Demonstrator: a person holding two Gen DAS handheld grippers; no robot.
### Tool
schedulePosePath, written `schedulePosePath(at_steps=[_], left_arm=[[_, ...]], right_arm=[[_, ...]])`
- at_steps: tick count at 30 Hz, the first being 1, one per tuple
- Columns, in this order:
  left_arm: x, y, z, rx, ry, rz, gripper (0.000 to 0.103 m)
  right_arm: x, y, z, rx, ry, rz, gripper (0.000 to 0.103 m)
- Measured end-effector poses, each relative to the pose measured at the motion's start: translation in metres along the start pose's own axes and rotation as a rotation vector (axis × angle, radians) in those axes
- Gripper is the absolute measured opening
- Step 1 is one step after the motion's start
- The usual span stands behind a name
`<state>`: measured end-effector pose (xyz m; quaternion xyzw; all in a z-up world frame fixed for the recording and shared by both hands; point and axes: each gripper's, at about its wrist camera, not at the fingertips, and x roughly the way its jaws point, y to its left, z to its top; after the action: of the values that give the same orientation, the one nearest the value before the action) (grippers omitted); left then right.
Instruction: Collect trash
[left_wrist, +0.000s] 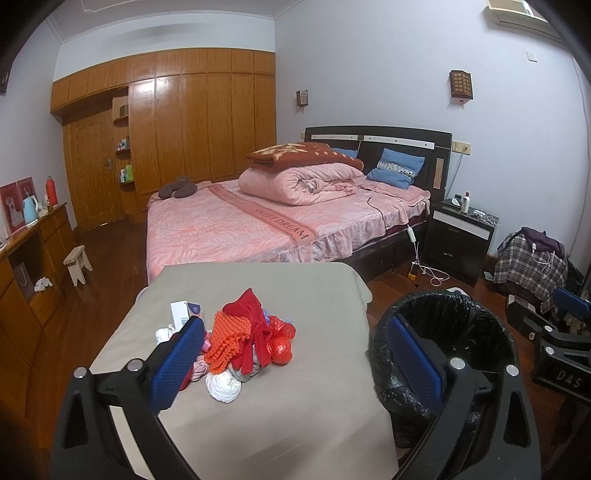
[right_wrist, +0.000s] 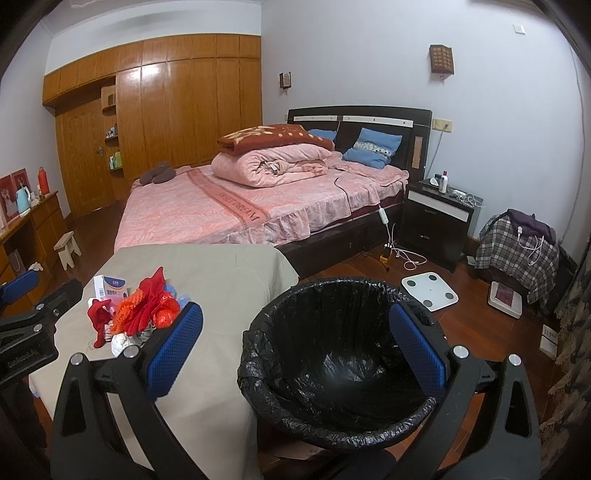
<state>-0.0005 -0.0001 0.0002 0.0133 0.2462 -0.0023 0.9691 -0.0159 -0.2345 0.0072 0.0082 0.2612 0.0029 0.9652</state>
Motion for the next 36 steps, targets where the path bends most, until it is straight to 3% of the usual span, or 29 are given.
schedulePosePath(at_steps=[36], left_arm=[[0.0003, 0.0004, 0.0000, -0.003, 0.003, -0.002, 0.097]], right_arm=[[0.0035, 0.0022, -0.0066, 0.005, 0.008, -0.003, 0.098]])
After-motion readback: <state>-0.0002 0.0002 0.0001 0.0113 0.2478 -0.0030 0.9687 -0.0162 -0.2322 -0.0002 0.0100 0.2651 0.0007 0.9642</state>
